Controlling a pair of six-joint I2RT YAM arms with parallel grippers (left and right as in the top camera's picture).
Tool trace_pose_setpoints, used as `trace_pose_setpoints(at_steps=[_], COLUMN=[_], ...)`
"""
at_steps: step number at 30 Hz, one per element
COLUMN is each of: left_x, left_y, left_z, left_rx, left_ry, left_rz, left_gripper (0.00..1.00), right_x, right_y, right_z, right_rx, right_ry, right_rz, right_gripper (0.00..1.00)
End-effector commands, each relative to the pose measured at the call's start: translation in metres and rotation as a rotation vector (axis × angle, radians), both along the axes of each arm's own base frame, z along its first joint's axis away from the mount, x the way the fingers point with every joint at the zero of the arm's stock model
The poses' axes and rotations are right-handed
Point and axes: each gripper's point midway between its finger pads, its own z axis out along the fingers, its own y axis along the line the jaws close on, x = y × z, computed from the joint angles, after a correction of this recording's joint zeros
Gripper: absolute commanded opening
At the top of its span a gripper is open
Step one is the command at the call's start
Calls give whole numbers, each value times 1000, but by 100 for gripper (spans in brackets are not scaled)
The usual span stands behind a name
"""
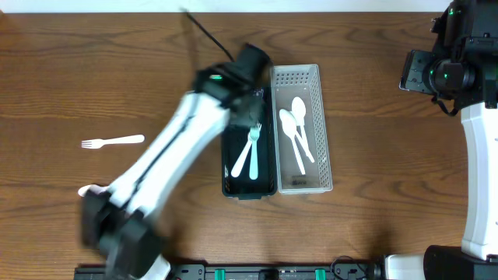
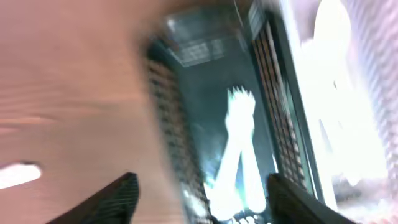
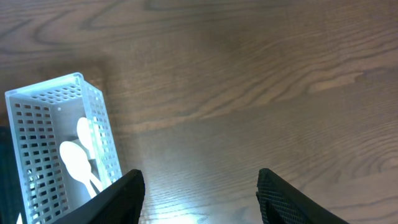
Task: Pack container
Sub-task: 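Return the left gripper to the remaining forks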
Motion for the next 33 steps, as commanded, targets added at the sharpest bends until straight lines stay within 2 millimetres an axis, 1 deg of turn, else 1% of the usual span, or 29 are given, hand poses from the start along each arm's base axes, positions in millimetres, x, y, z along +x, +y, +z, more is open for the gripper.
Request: trace_pose_setpoints(at_steps=[1, 3, 4, 5, 7, 8, 9, 10, 11, 12, 15, 17, 20, 23, 25, 26, 29, 33], left_x=[11, 10, 7, 2, -8, -14, -18, -22, -25, -26, -24, -22, -19, -15, -15, -15, -15, -17], left_y=[77, 121, 148, 176, 219, 240, 257, 270, 282, 290, 304, 312, 319, 317, 317, 317, 319, 322], left_z=[71, 87, 91, 91, 83, 75, 68, 59, 48, 39, 11, -7, -40, -74, -93, -101, -124, -148], left_rx=[6, -41, -76, -111, -166, -196, -222, -253, -290, -323, -370, -359, -331, -301, -277, -265, -237, -209], left_ry=[-207, -247, -255, -251, -230, -216, -205, -187, -161, -132, -44, 0, 81, 178, 232, 253, 301, 354], left_rz=[225, 399, 531, 678, 930, 1065, 1177, 1285, 1383, 1455, 1568, 1625, 1696, 1729, 1735, 1739, 1763, 1779], left_gripper=[76, 76, 76, 76, 76, 78, 85, 88, 91, 91, 91, 91, 92, 91, 92, 92, 99, 98], right_x=[-1, -1, -1, -1, -1, -1, -2, -2, -2, -2, -3, -4, -5, -7, -7, -8, -10, -12], right_y=[-7, -7, -7, -7, -7, -7, -7, -7, -7, -6, -6, -6, -6, -6, -6, -6, -6, -6], right_z=[-2, -2, -2, -2, -2, -2, -2, -2, -2, -2, -3, -3, -4, -5, -5, -6, -7, -8], right_rx=[-21, -21, -21, -21, -20, -20, -20, -20, -20, -19, -19, -19, -19, -18, -18, -18, -18, -18], right_ry=[12, 13, 13, 13, 13, 14, 15, 16, 17, 19, 23, 26, 32, 38, 42, 44, 53, 62], right_rz=[-7, -7, -7, -7, -7, -7, -7, -7, -6, -7, -7, -7, -7, -7, -7, -7, -7, -7], right_gripper=[61, 61, 62, 62, 62, 61, 61, 61, 61, 62, 61, 61, 61, 61, 61, 61, 61, 61])
